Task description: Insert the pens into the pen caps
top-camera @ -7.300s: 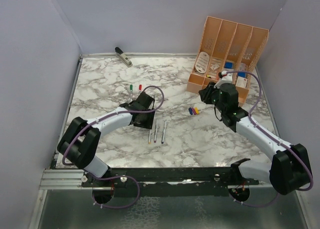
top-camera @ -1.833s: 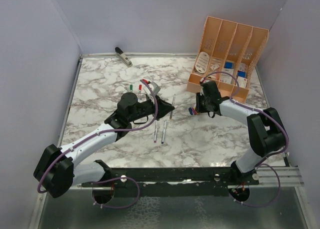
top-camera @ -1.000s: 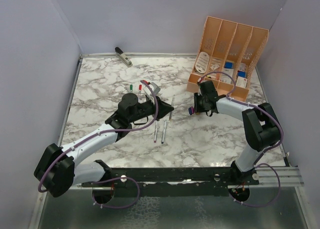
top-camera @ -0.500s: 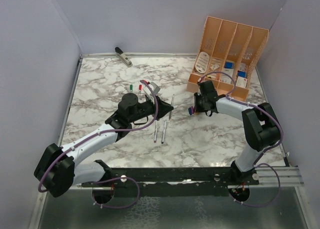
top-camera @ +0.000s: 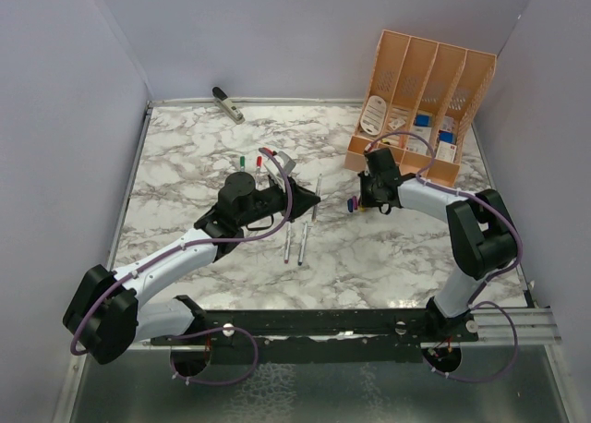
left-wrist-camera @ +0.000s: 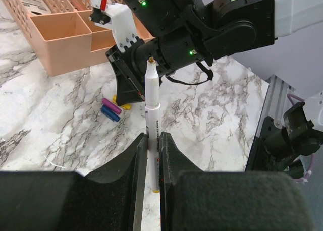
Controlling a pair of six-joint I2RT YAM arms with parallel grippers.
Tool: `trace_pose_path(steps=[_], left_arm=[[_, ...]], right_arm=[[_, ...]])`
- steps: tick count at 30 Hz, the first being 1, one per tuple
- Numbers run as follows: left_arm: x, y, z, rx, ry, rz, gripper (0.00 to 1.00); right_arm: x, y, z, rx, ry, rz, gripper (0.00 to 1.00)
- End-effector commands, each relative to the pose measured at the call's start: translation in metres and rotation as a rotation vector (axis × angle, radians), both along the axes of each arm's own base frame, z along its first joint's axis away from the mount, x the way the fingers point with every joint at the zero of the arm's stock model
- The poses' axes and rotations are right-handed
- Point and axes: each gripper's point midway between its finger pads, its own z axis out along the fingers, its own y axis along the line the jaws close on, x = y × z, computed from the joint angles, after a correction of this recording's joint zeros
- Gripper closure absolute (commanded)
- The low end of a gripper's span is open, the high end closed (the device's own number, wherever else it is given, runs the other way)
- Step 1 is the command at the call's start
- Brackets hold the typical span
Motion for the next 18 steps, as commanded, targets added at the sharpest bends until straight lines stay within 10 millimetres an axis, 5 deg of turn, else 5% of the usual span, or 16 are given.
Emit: trace_pose_path(steps=[1,9,18], left_arm=[[0.005,0.001,0.003,-0.009,-0.014,0.017,1.0],[0.001,0.001,-0.004,0.0,-0.006,0.003,1.0],[-0.008,-0.006,-0.005,-0.053,-0.012,-0.06,1.0]], right_arm=[[0.01,-0.008,0.027,-0.033,-0.057,-0.044,0.99],[0.037,0.0,0.089,0.024,-0.239,-0.054,0.99],[0.038,0.037,0.204,0.304,-0.62,0.115,0.99]])
